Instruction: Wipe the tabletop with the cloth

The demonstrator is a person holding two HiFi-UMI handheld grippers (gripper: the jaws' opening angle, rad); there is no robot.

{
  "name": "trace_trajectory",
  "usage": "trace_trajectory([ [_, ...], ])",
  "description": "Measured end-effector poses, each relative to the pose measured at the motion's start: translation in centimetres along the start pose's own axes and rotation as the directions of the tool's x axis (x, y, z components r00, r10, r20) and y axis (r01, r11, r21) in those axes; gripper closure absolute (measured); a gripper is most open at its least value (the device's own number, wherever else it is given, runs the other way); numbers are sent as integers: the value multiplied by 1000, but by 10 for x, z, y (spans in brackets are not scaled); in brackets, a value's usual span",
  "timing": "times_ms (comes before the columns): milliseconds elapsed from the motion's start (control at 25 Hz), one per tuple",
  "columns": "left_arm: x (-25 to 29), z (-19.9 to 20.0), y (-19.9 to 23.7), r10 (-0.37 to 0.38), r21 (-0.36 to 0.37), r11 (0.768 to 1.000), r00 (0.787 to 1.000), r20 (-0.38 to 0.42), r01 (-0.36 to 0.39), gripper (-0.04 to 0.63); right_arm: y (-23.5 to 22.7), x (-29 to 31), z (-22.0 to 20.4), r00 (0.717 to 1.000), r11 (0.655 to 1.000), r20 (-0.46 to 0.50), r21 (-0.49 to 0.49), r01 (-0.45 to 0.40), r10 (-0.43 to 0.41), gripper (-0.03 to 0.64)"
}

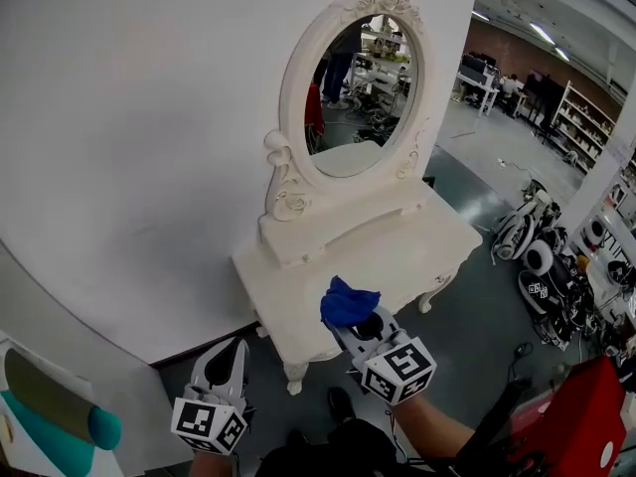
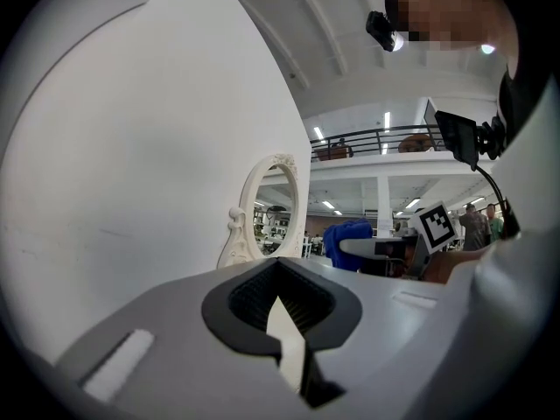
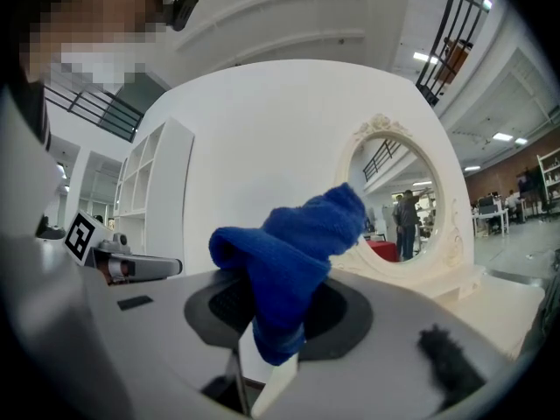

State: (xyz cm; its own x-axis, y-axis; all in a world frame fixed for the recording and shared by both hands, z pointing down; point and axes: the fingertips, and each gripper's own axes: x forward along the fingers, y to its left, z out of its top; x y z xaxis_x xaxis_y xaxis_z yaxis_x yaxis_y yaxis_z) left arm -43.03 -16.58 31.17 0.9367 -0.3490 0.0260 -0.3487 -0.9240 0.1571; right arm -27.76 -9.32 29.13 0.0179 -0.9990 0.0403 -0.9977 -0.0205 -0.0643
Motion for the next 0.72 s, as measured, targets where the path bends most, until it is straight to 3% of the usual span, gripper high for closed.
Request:
trace_trajectory([
  [320, 54, 2, 19, 132, -5, 991, 991, 0, -132, 588, -45, 54, 0, 991, 991, -4, 12, -136, 136, 495],
  [720, 121, 5, 29, 242, -4, 970, 970, 17, -242, 588, -97, 107, 5, 951, 951, -20, 2, -308, 308, 495],
])
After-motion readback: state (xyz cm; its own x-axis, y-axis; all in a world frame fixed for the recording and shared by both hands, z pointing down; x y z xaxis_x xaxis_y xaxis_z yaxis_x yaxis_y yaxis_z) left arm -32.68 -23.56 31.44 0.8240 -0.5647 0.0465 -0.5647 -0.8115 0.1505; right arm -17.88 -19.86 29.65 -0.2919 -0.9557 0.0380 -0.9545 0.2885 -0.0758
